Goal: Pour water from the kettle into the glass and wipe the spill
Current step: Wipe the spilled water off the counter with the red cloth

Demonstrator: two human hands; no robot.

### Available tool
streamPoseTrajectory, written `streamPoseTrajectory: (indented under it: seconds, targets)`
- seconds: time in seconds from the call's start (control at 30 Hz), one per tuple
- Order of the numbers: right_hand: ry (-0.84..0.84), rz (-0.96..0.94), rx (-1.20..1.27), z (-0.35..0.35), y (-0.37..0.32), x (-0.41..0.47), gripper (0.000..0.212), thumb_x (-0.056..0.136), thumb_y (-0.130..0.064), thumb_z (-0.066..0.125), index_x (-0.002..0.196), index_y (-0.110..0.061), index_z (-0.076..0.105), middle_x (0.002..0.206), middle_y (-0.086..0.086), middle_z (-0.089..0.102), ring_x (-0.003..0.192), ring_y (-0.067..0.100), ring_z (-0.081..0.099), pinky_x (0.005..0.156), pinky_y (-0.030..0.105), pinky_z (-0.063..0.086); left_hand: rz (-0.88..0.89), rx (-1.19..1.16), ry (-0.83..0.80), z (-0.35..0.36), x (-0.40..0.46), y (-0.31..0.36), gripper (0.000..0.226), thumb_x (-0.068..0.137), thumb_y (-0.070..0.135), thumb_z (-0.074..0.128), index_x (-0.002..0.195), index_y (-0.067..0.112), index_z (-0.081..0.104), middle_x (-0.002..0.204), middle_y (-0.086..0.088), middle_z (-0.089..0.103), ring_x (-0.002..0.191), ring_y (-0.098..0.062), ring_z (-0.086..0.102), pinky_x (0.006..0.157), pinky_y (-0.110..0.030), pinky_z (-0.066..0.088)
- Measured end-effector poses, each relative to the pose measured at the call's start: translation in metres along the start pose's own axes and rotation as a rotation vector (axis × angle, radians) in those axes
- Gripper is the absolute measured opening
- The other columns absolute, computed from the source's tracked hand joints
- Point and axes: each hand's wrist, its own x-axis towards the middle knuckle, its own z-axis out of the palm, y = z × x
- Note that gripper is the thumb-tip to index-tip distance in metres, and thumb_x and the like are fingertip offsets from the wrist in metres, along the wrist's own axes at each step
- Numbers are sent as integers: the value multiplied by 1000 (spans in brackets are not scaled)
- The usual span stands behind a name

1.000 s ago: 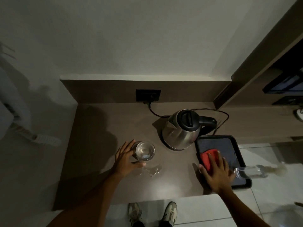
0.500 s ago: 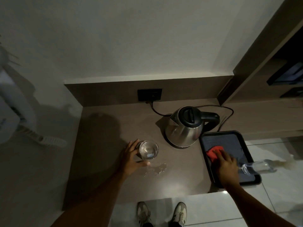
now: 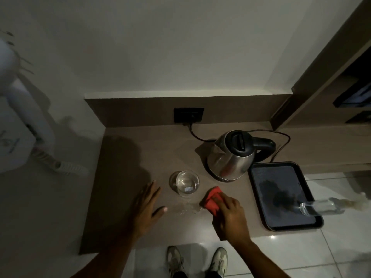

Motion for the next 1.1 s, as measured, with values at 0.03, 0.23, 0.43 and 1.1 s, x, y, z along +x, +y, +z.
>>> streamPoseTrajectory:
  seconds: [0.03, 0.23, 0.43, 1.1]
  targets:
    - [2, 39, -10, 3, -5, 6, 73, 65, -19, 79, 134, -17, 54, 138, 13, 54, 111, 38, 55, 85, 50, 50, 26, 62, 15, 4, -9, -3, 84, 88, 75, 16, 148, 19, 34, 160, -7, 20, 147, -28, 21, 118, -45, 22]
    - [70, 185, -56, 20, -19, 34, 73, 72, -21, 77, 139, -19, 49, 146, 14, 46, 118, 42, 45, 89, 54, 45, 35, 173, 48, 18, -20, -15, 76, 91, 66, 34, 153, 23, 21, 164, -2, 14, 150, -20, 11, 117, -42, 14]
    - [54, 152, -54, 38, -40, 24, 68, 69, -21, 74, 133, -19, 54, 139, 14, 52, 108, 37, 47, 81, 49, 46, 40, 164, 58, 23, -20, -22, 68, 95, 54, 34, 154, 26, 15, 164, 1, 11, 150, -17, 9, 119, -44, 15]
    - [-66, -214, -31, 61, -130, 11, 67, 67, -29, 79, 131, -26, 58, 136, 5, 58, 111, 31, 57, 78, 42, 53, 38, 100, 84, 19, -23, -22, 59, 92, 29, 33, 150, 22, 31, 161, 0, 24, 149, -15, 17, 117, -45, 20]
